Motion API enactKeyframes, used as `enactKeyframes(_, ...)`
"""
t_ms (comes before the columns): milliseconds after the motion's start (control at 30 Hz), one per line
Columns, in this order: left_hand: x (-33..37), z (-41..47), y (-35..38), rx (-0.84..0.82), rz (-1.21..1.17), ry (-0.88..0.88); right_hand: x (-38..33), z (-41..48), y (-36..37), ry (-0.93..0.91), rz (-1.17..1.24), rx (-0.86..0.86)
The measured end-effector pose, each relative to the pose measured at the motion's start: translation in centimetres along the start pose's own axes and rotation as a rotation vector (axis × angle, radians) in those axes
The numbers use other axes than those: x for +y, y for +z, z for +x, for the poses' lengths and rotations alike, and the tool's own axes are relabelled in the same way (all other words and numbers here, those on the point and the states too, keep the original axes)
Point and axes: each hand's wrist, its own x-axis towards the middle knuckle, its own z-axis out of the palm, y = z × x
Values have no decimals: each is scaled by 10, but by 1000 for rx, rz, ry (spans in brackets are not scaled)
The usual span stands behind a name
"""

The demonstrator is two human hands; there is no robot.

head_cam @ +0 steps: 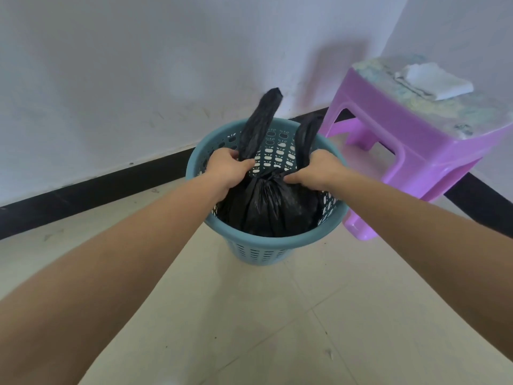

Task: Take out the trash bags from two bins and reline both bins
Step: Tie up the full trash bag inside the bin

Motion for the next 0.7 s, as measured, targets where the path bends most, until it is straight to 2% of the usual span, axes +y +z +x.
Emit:
enactKeyframes(100,2,1,-1,8,-99,23,6,2,14,23,259,55)
enactKeyframes(167,2,4,-3,96,-215,63,7,3,22,-27,270,138)
enactKeyframes(233,5,4,-5,104,-359,67,0,2,22,-151,239,259)
enactKeyframes(300,10,3,-5,51,-513,42,-13,1,16,-281,327,374)
enactKeyframes(367,16,-3,-6,-21,-635,22,-25,3,9,-378,456,405)
enactKeyframes(467,21,-7,-15,-83,-727,-10,-33,5,4,-441,583,187)
enactKeyframes(567,19,-7,-25,-225,-832,-38,-28,9,7,-387,425,3)
enactKeyframes(700,13,-14,-27,-455,-612,178,-29,10,4,-416,135,-93)
